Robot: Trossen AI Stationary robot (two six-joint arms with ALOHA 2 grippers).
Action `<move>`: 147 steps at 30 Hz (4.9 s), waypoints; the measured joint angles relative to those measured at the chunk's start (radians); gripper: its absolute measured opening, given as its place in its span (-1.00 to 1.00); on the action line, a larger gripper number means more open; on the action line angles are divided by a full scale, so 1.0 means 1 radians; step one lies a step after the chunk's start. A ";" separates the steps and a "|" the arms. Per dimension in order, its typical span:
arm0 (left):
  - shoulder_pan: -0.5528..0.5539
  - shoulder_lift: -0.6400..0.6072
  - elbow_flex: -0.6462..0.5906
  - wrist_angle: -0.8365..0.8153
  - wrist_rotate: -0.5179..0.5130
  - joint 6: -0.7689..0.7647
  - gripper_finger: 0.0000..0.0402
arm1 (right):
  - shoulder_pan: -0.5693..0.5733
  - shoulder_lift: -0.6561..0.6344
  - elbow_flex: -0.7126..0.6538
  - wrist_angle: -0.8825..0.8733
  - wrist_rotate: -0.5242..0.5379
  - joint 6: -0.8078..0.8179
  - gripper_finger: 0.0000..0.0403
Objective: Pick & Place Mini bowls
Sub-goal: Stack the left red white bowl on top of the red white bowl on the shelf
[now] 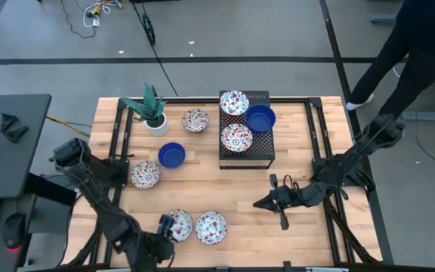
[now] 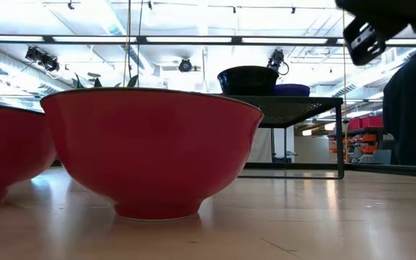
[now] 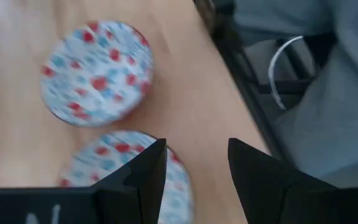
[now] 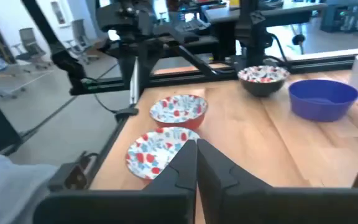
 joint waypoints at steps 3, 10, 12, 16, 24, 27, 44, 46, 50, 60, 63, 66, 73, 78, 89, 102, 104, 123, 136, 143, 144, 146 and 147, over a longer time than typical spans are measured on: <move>-0.017 0.000 -0.015 0.002 -0.003 -0.097 -0.12 | 0.000 0.034 0.000 0.064 0.004 -0.022 -0.94; -0.006 0.002 -0.083 0.044 0.000 -0.176 -0.12 | 0.000 0.047 0.000 0.117 0.004 -0.082 -0.94; -0.001 0.003 -0.096 0.058 0.002 -0.177 -0.12 | 0.000 0.047 0.000 0.124 0.004 -0.088 -0.94; 0.009 0.024 -0.098 0.058 0.002 -0.194 -0.12 | 0.000 0.047 0.000 0.123 0.004 -0.090 -0.94; 0.033 0.100 -0.098 0.057 0.054 -0.283 -0.12 | 0.000 0.047 0.000 0.121 0.004 -0.090 -0.94; 0.043 0.100 -0.098 0.056 0.025 -0.329 -0.13 | 0.000 0.047 0.000 0.121 0.004 -0.091 -0.94; 0.069 0.100 -0.098 0.056 0.075 -0.352 -0.61 | 0.000 0.047 0.001 0.110 0.004 -0.093 -0.94; 0.080 0.100 -0.098 0.054 0.107 -0.352 -0.62 | 0.000 0.048 0.001 0.105 0.004 -0.092 -0.94; 0.098 0.100 -0.098 0.056 0.146 -0.353 -0.60 | 0.000 0.048 0.001 0.101 0.004 -0.091 -0.94; 0.111 0.097 -0.095 0.055 0.138 -0.346 -0.90 | 0.000 0.048 0.001 0.098 0.004 -0.091 -0.94; 0.112 0.096 -0.095 0.059 0.139 -0.345 -0.90 | 0.000 0.048 0.001 0.098 0.004 -0.091 -0.94; 0.113 0.098 -0.071 0.018 0.140 -0.342 -0.90 | 0.001 0.048 0.001 0.098 0.003 -0.087 -0.94; 0.135 0.099 0.147 -0.339 0.135 -0.320 -0.97 | 0.027 0.048 0.001 0.089 -0.015 -0.027 -0.94; 0.174 0.099 0.361 -0.609 0.038 -0.231 -0.97 | 0.090 0.048 0.001 0.051 -0.015 0.029 -0.94; 0.564 0.098 0.776 -0.470 -0.089 0.553 -0.97 | 0.141 0.059 0.001 0.036 0.099 0.034 -0.94; 1.150 0.172 0.807 -0.272 0.276 1.078 -0.97 | 0.134 0.062 0.001 0.039 0.202 0.039 -0.94; 1.194 0.206 0.807 -0.261 0.332 1.108 -0.97 | 0.132 0.062 0.001 0.046 0.206 0.034 -0.94; 1.290 0.348 0.805 -0.252 0.349 1.110 -0.94 | 0.131 0.062 0.001 0.054 0.206 0.048 -0.94; 1.288 0.348 0.805 -0.271 0.350 1.107 -0.87 | 0.131 0.062 0.001 0.053 0.206 0.037 -0.94; 1.288 0.348 0.805 -0.289 0.350 1.107 -0.90 | 0.131 0.062 0.001 0.053 0.206 0.036 -0.94; 1.288 0.348 0.805 -0.290 0.350 1.107 -0.89 | 0.131 0.062 0.001 0.053 0.206 0.036 -0.94; 1.288 0.349 0.805 -0.290 0.350 1.107 -0.89 | 0.131 0.062 0.001 0.053 0.206 0.036 -0.94; 1.288 0.352 0.806 -0.288 0.349 1.107 -0.89 | 0.131 0.062 0.001 0.053 0.206 0.036 -0.94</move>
